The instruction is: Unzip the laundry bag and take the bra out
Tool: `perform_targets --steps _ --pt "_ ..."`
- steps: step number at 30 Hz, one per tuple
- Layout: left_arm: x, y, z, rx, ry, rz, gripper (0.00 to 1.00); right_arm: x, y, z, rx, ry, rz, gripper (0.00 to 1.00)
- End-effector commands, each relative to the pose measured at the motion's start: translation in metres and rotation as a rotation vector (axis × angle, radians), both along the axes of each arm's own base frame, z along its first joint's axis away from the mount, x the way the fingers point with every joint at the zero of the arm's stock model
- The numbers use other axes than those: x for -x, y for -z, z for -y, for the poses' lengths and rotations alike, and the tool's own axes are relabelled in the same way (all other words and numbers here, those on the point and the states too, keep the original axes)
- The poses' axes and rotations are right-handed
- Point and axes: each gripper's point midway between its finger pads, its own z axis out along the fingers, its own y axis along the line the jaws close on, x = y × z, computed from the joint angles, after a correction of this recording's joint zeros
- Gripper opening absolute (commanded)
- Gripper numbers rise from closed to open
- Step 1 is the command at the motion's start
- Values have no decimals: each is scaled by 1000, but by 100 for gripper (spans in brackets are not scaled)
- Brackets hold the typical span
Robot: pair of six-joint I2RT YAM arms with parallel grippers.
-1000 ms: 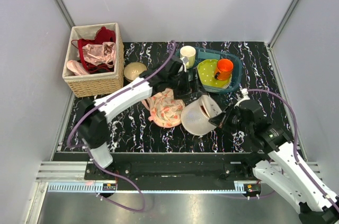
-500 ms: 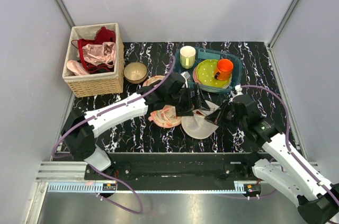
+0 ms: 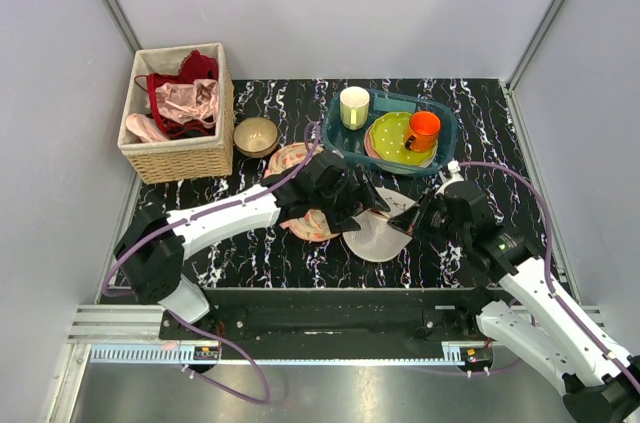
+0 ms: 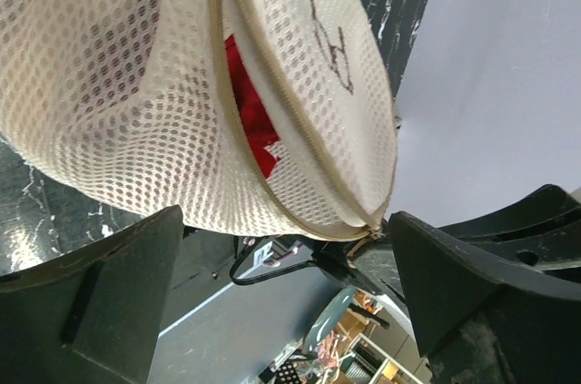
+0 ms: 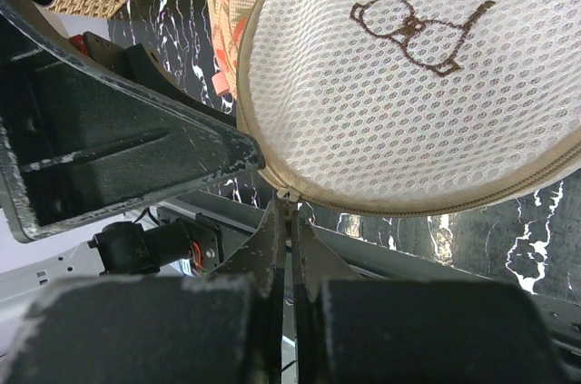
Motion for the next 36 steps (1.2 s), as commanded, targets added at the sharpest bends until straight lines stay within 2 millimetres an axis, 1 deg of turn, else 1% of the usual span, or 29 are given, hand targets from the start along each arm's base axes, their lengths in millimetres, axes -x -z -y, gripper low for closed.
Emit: perform_targets --steps 1,4,5,7,8,10,11,12,13,14,15,16,17,18,19,20,21,23,24,25,27,28,29,30,31,32,33,34,36 --pt "-15 -37 12 129 -51 54 98 -1 -13 -3 -29 -12 41 0" --pt "-23 -39 16 149 -60 59 98 1 -10 -3 -26 -15 34 0" --pt "-25 -37 19 149 -58 56 97 1 -8 -3 -25 -16 31 0" --pt "-27 -35 25 149 -41 56 90 1 -10 -3 -30 -16 35 0" --pt "-28 -26 28 129 -35 39 85 2 -11 -3 -31 -14 36 0" --pt "-31 -28 33 140 -17 31 58 2 -9 -2 -25 -11 34 0" --pt "-33 -26 33 138 -13 26 38 2 -9 0 -22 -7 36 0" --pt "-33 -31 34 152 4 31 17 3 -7 0 -15 -9 32 0" --pt "-39 -34 30 151 13 51 0 4 -3 3 -7 -5 27 0" --pt "-40 -40 25 153 20 64 0 6 5 6 15 -7 23 0" --pt "-42 -41 18 135 20 66 0 6 11 11 36 15 25 0" --pt "-50 -43 9 122 10 91 0 7 17 14 47 24 13 0" --pt "-52 -54 1 134 0 119 0 11 31 16 57 24 -16 0" --pt "-54 -56 -5 136 -4 125 0 15 37 16 55 23 -31 0" --pt "-62 -56 -16 130 -20 138 0 18 43 16 54 24 -51 0" --pt "-64 -62 -22 135 -28 154 0 22 55 18 52 38 -89 0" --pt "-69 -64 -29 130 -26 166 0 24 57 19 45 46 -95 0" --pt "-72 -68 -32 128 -16 177 0 28 61 23 47 62 -105 0" --pt "-74 -68 -35 122 -1 187 0 28 56 25 43 68 -87 0" --pt "-78 -72 -32 128 15 202 0 30 57 28 59 73 -93 0" --pt "-82 -72 -32 110 51 222 0 27 47 33 78 91 -68 0" --pt "-86 -65 -28 100 73 223 0 28 47 36 96 90 -70 0" --pt "-93 -80 -23 120 90 253 0 26 42 38 103 96 -53 0" --pt "-90 -80 -20 125 138 239 0 25 43 39 115 103 -57 0" --pt "-92 -72 -13 124 171 226 0 25 44 41 128 105 -57 0" --pt "-96 -89 -6 151 199 263 0 24 44 42 137 111 -55 0" --pt "-96 -84 -7 127 221 255 0 23 44 42 142 113 -61 0" --pt "-101 -77 -5 104 225 250 0 23 43 42 137 114 -61 0" --pt "-109 -78 -4 84 228 267 0 24 38 39 106 113 -55 0"
